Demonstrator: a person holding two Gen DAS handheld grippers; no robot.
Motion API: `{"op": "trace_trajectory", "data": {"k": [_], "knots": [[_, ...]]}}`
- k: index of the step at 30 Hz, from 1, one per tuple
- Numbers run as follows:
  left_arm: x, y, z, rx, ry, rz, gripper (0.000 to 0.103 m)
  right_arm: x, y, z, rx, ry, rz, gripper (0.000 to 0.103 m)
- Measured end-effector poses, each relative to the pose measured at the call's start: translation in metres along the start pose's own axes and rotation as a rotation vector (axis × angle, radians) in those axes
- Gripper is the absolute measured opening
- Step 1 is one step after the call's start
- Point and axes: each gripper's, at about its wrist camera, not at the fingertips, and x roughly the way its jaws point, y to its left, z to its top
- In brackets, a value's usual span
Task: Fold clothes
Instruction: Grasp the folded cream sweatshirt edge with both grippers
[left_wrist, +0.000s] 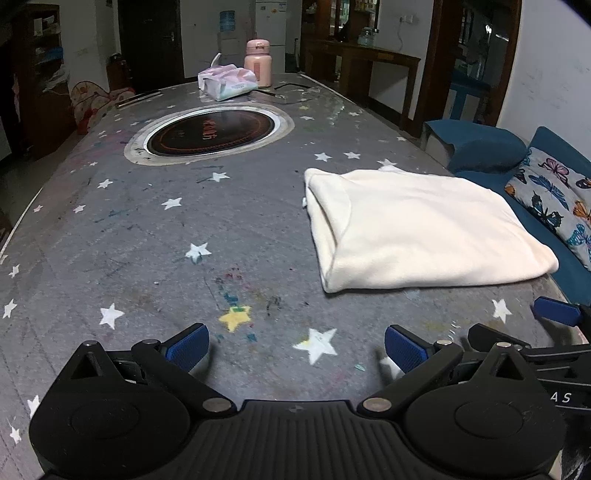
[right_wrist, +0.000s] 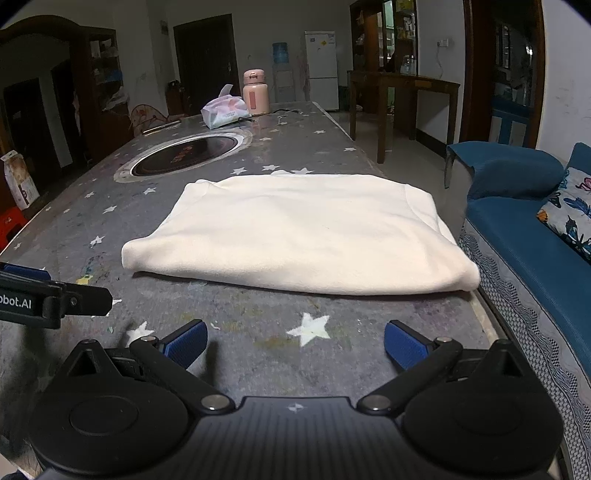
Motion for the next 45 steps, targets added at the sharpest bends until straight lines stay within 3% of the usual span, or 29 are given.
{"op": "trace_trajectory", "data": {"k": [23,45], "knots": [[0.019,0.059,0.015,-0.082,0.015,0.056,0.103,0.051,0.02,0.036,-0.046,0.02,-0.053,0.103],[0.031,0.022,0.051,0.001,-0.004,0.023,0.103,0.03,0.009,0.058,-0.088,-0.004,0.003,0.103]]}}
